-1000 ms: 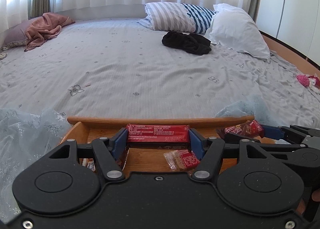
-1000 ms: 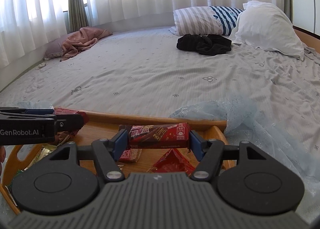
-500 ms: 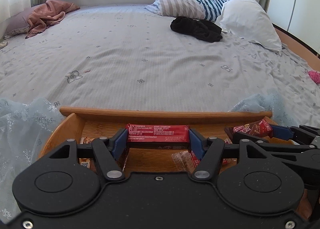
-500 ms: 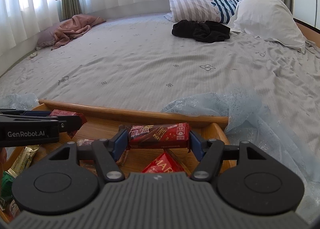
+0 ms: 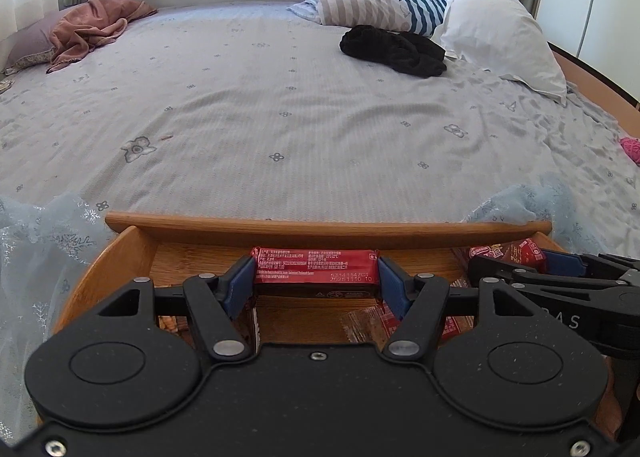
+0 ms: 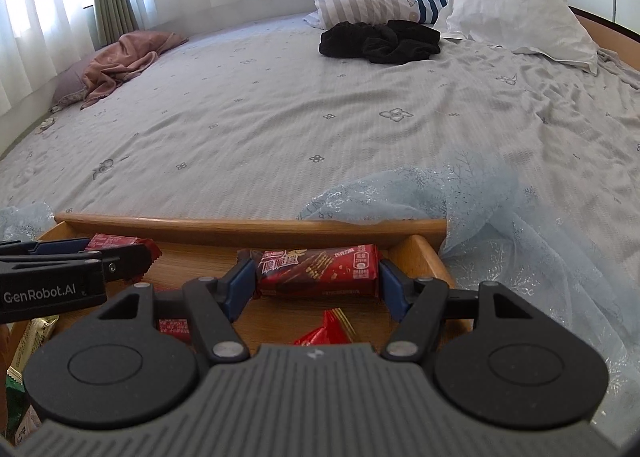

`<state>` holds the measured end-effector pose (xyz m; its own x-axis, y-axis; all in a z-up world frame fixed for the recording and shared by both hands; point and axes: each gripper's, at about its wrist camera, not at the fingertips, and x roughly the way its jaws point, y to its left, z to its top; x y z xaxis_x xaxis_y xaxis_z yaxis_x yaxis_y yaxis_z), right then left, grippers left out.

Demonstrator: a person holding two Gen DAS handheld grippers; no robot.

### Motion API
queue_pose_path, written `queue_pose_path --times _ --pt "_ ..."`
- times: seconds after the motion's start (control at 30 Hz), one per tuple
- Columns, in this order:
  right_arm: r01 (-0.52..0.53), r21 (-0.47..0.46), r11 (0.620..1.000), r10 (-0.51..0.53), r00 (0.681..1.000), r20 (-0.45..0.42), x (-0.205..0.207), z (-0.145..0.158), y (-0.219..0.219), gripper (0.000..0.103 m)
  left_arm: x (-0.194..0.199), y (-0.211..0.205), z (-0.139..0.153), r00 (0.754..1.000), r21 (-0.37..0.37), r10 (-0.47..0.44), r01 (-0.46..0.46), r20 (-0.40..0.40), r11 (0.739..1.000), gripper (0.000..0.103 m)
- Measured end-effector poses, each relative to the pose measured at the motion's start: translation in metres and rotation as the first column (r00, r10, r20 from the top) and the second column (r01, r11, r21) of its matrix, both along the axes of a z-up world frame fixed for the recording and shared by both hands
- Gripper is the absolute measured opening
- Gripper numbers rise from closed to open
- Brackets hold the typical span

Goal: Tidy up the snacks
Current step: 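Lower both red snacks onto the tray and open both grippers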

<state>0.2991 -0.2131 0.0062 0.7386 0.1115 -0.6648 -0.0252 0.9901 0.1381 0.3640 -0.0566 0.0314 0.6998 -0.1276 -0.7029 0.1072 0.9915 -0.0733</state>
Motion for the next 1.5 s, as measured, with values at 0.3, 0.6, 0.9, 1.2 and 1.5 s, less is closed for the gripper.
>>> queue_pose_path --times 0.3,0.6,0.9,1.2,1.5 --pt "0.002 -0.012 1.000 -0.002 1.000 0.008 -0.001 -0.002 0.004 0.071 0.006 -0.006 -0.010 1.000 0.019 -0.005 0.006 -0.013 1.000 0.064" --pt "0.005 0.018 1.000 -0.005 1.000 0.019 -0.004 -0.001 0.001 0.081 0.004 -0.008 -0.009 1.000 0.026 -0.010 0.010 -0.011 1.000 0.071" --pt "0.002 0.027 1.000 -0.004 0.995 0.100 -0.029 0.020 -0.001 0.090 -0.022 -0.006 0.010 0.999 0.079 -0.015 0.012 0.034 0.997 0.088" --pt "-0.010 0.016 1.000 0.007 0.983 0.181 -0.073 0.049 0.007 0.100 -0.075 0.007 0.037 0.996 0.114 -0.023 0.013 0.090 0.993 0.100" --pt "-0.043 -0.010 0.999 0.044 0.974 0.224 -0.120 0.060 0.020 0.103 -0.127 0.026 0.049 0.993 0.100 0.011 -0.023 0.120 0.995 0.102"
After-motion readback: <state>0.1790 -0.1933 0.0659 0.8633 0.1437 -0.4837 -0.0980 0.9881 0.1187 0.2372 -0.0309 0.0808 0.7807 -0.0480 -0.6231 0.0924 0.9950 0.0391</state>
